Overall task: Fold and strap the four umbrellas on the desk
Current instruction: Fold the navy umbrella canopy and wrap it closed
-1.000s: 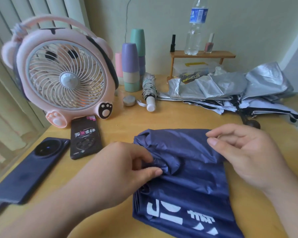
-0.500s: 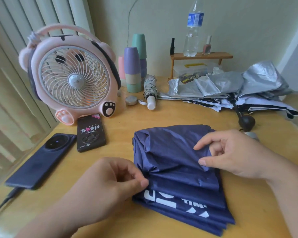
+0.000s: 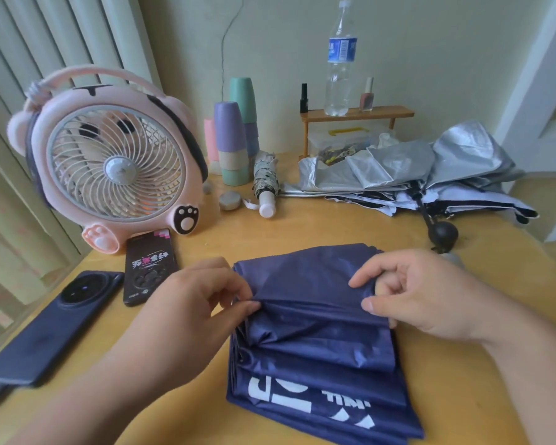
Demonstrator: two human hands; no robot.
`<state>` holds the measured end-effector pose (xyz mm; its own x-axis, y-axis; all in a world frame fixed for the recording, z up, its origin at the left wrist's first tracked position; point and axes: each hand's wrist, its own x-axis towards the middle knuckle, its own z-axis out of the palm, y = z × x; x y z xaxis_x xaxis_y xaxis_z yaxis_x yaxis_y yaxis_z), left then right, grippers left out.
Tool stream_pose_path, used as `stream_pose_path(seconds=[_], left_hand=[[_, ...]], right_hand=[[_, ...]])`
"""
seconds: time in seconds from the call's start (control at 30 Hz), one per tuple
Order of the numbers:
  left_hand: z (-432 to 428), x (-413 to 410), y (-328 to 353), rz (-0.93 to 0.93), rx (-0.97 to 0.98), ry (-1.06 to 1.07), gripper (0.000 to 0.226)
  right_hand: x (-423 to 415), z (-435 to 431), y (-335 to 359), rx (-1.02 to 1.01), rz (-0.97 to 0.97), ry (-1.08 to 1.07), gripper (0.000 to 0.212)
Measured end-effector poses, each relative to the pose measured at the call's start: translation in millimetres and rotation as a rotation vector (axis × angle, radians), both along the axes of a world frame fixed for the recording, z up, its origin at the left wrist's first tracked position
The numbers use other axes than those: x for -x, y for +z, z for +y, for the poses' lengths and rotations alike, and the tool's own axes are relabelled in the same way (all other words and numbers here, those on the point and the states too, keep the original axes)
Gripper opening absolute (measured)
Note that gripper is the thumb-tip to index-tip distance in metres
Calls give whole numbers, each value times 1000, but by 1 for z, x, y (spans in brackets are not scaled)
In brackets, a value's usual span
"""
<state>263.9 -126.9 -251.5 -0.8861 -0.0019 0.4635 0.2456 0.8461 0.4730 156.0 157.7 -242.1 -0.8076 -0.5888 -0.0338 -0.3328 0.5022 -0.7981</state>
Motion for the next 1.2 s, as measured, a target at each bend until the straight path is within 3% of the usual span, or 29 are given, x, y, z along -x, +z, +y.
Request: stream_pose_path(seconds=[0.23,0.3,0.4,0.43,0.5,0.53,0.63,0.7,0.83,0.9,1.03,1.1,1.2], left_hand=[[-10,-6,-17,-167,72,-70,23],[-14,-6,1,-140,117,-145,24],[-18,17,46,9,-212,-135,35],[-15,33,58,56,-231,-113,37],[-1,71,68,-2,-45,-131,33],[9,88,67,-126,103,-170,37],[30,119,44,-585,469,-276,75],[35,121,26,-694,558,-310,90],[39,112,11,-552,658,-281,91],[40,108,9,-491,731,-251,90],[43,99,7,-413,735,-187,94],[42,94,7,-424,631,-151,86],[41,92,13,-496,570,-81,63]], right_hand=[[-3,-3,-3,-189,13,10,33],[-4,-4,-4,-253,17,9,36],[-3,-6,-5,-340,-4,8,39],[-4,-7,-5,-355,-9,7,40],[-4,-9,-4,-374,-10,-4,40],[-5,-9,-4,-383,-12,-9,40],[-6,-6,-1,-406,-23,10,40],[-6,-2,2,-390,12,10,39],[4,-9,17,-80,460,-195,26],[15,-26,33,-178,585,-105,24],[39,-68,46,-733,353,200,69],[44,-78,39,-814,313,239,64],[40,-79,31,-759,295,218,43]])
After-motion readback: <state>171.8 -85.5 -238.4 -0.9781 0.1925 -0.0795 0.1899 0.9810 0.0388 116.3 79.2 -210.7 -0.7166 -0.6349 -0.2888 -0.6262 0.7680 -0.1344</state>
